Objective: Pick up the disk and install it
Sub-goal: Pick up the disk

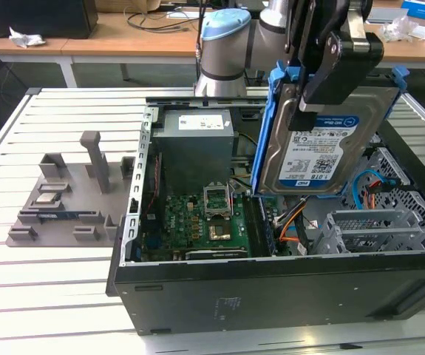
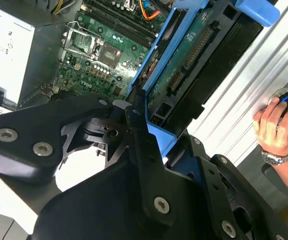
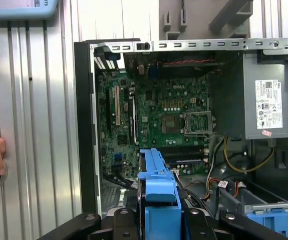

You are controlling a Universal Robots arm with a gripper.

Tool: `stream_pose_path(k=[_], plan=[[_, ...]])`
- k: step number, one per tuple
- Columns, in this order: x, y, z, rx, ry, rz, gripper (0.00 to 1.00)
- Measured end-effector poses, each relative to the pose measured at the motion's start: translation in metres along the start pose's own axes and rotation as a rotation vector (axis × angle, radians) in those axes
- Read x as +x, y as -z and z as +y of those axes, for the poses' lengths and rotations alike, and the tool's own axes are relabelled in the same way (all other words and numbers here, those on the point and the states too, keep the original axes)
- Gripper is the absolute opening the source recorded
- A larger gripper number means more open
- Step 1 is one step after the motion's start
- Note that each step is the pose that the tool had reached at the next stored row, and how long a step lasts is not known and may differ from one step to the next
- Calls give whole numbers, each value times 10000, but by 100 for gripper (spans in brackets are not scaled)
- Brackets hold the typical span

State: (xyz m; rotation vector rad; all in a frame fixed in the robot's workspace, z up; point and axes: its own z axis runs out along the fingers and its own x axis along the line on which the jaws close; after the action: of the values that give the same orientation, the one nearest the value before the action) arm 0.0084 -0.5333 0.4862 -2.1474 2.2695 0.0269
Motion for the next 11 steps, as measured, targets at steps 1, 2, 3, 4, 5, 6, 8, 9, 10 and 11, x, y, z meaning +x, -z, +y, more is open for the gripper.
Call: stream_pose_path(k=[1,2,3,4,5,6,8,9,10,11], plan=[[0,-1,-26,0,-1,-1,37],[-1,-2,-46,0,-1,-1,37],[-1,-2,-63,0,-1,-1,37],[-1,-2,-77,0,-1,-1,37],[-2,-3,-105,0,-1,-1,37],[-2,-4,-121,0,-1,-1,37],[-3,-4,-173,-1,0,0,37],[-5,-5,-207,-2,-1,-1,37],[-5,-6,-234,-3,-2,-1,37],[-4,-6,-265,-4,-1,0,37]])
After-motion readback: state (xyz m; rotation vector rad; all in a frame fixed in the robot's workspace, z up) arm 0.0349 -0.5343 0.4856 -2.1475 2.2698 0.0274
